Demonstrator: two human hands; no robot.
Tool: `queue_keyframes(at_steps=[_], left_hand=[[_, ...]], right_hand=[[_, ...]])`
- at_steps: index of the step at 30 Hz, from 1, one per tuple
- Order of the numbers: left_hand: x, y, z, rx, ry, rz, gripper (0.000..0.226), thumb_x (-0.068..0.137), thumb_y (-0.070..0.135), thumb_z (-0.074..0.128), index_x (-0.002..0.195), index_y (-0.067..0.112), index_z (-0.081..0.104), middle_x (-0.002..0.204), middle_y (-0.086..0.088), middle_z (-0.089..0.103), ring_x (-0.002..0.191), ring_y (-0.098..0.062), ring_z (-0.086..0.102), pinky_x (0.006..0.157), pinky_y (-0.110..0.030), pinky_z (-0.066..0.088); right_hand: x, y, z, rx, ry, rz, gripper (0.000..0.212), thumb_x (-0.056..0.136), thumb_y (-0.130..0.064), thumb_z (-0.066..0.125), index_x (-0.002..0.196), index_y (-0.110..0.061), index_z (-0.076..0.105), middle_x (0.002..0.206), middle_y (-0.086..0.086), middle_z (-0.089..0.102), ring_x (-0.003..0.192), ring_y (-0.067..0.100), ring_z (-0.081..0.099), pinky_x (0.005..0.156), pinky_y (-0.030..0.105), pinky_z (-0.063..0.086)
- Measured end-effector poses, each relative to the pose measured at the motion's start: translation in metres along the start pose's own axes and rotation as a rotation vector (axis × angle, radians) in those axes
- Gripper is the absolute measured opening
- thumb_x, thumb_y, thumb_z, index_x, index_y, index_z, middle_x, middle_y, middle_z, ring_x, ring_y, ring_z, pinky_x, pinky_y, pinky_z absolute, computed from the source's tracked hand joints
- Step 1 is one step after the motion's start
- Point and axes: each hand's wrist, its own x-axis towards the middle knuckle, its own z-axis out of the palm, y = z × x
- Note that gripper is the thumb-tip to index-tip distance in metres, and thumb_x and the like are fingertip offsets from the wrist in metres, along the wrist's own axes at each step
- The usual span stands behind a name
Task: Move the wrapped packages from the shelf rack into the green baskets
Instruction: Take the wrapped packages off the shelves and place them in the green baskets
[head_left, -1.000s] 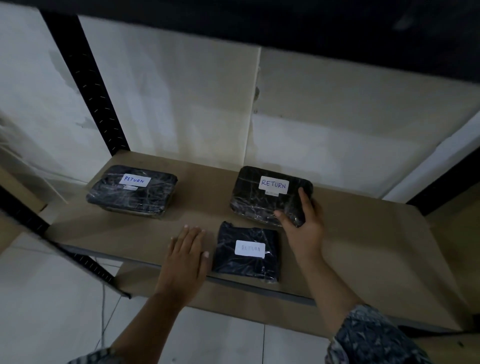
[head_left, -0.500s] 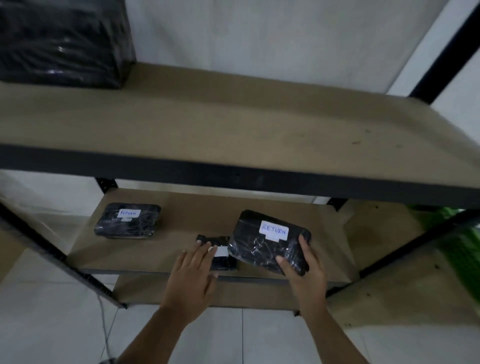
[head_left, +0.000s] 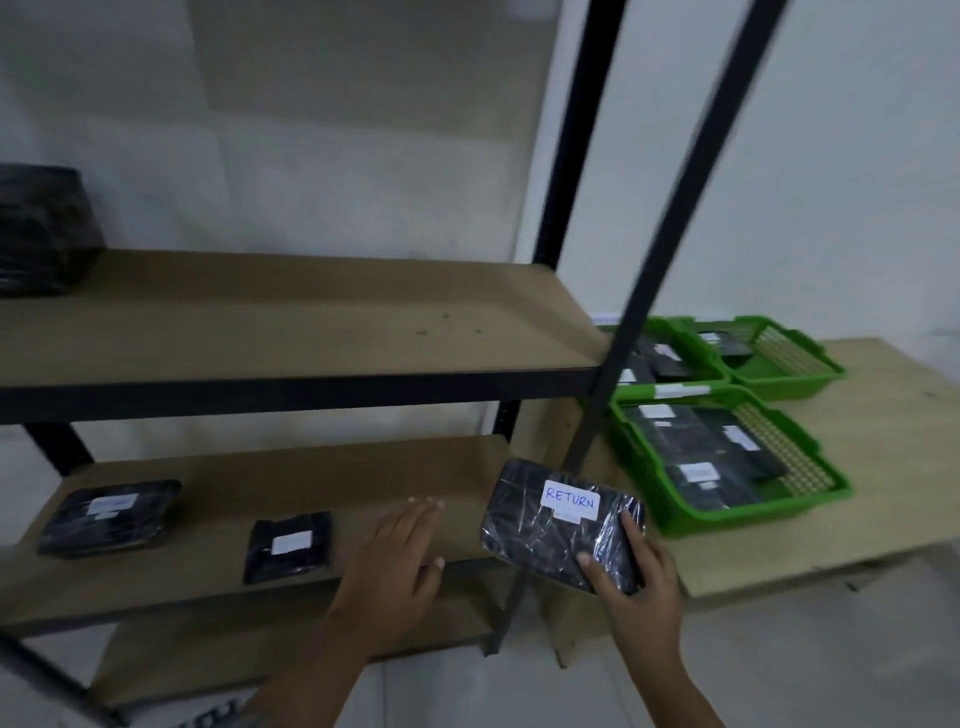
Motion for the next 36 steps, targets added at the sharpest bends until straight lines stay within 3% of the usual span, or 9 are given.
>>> queue_keyframes(at_steps=[3, 5, 9, 15, 17, 20, 25, 31, 36], left_hand=[[0.030, 0.057, 0.015, -0.031, -0.001, 0.047, 0.059, 0.087, 0.039, 0.036, 0.141, 0.015, 0.035, 0.144, -0.003, 0.041, 0.135, -0.022, 0.032, 0.109, -0.040, 0.021], [0.053, 0.095, 0.027, -0.016, 0.012, 0.082, 0.058, 0.085, 0.038, 0.038, 0.139, 0.014, 0.039, 0.140, -0.006, 0.047, 0.131, -0.026, 0.039, 0.105, -0.049, 0.031], [0.092, 0.170, 0.045, -0.037, 0.044, 0.118, 0.062, 0.084, 0.041, 0.033, 0.138, 0.012, 0.043, 0.140, -0.007, 0.047, 0.131, -0.026, 0.039, 0.105, -0.047, 0.027], [0.150, 0.244, 0.066, -0.019, 0.002, 0.267, 0.063, 0.087, 0.041, 0.033, 0.144, 0.014, 0.032, 0.148, -0.002, 0.035, 0.139, -0.021, 0.023, 0.111, -0.040, 0.014], [0.176, 0.261, 0.074, -0.007, -0.024, 0.300, 0.062, 0.088, 0.039, 0.035, 0.145, 0.015, 0.028, 0.150, -0.002, 0.031, 0.140, -0.021, 0.020, 0.112, -0.039, 0.012], [0.223, 0.279, 0.085, 0.052, -0.013, 0.359, 0.065, 0.086, 0.043, 0.030, 0.143, 0.012, 0.034, 0.145, -0.006, 0.039, 0.136, -0.024, 0.030, 0.109, -0.043, 0.022], [0.314, 0.303, 0.107, 0.023, 0.028, 0.396, 0.059, 0.085, 0.033, 0.045, 0.139, 0.008, 0.040, 0.141, -0.010, 0.044, 0.133, -0.028, 0.035, 0.106, -0.047, 0.030], [0.416, 0.312, 0.144, -0.028, -0.006, 0.351, 0.059, 0.086, 0.036, 0.040, 0.139, 0.010, 0.040, 0.140, -0.008, 0.045, 0.127, -0.025, 0.041, 0.104, -0.043, 0.035], [0.469, 0.319, 0.180, -0.048, -0.075, 0.334, 0.057, 0.091, 0.031, 0.048, 0.143, 0.012, 0.033, 0.145, -0.007, 0.038, 0.132, -0.022, 0.035, 0.106, -0.041, 0.032]], right_hand=[[0.018, 0.017, -0.062, -0.008, 0.053, -0.010, 0.069, 0.065, -0.009, 0.084, 0.128, -0.017, 0.057, 0.117, 0.013, 0.049, 0.109, 0.025, 0.054, 0.086, 0.014, 0.042], [0.031, 0.026, -0.101, -0.024, 0.101, -0.034, 0.067, 0.065, -0.008, 0.084, 0.127, -0.014, 0.058, 0.115, 0.013, 0.050, 0.108, 0.025, 0.053, 0.086, 0.008, 0.037], [0.052, 0.045, -0.170, -0.038, 0.139, -0.021, 0.067, 0.067, -0.014, 0.083, 0.129, -0.016, 0.057, 0.122, 0.014, 0.048, 0.115, 0.025, 0.050, 0.096, 0.026, 0.037], [0.088, 0.068, -0.243, -0.014, 0.227, 0.034, 0.067, 0.069, -0.016, 0.082, 0.130, -0.017, 0.055, 0.123, 0.015, 0.047, 0.116, 0.025, 0.050, 0.095, 0.025, 0.036], [0.105, 0.075, -0.257, -0.002, 0.253, 0.049, 0.067, 0.070, -0.017, 0.082, 0.131, -0.018, 0.054, 0.122, 0.012, 0.047, 0.115, 0.022, 0.051, 0.096, 0.025, 0.036], [0.140, 0.083, -0.272, -0.011, 0.291, 0.047, 0.068, 0.070, -0.019, 0.082, 0.132, -0.019, 0.054, 0.120, 0.010, 0.048, 0.113, 0.019, 0.051, 0.095, 0.024, 0.036], [0.219, 0.095, -0.284, -0.051, 0.316, 0.019, 0.067, 0.071, -0.018, 0.081, 0.132, -0.019, 0.053, 0.118, 0.008, 0.048, 0.105, 0.012, 0.049, 0.087, 0.013, 0.034], [0.316, 0.113, -0.289, -0.075, 0.297, 0.056, 0.068, 0.074, -0.021, 0.079, 0.135, -0.019, 0.049, 0.119, 0.008, 0.048, 0.103, 0.013, 0.049, 0.085, 0.018, 0.037], [0.379, 0.147, -0.292, -0.084, 0.299, 0.101, 0.069, 0.074, -0.022, 0.079, 0.135, -0.016, 0.050, 0.115, 0.006, 0.048, 0.099, 0.013, 0.049, 0.086, 0.021, 0.038]])
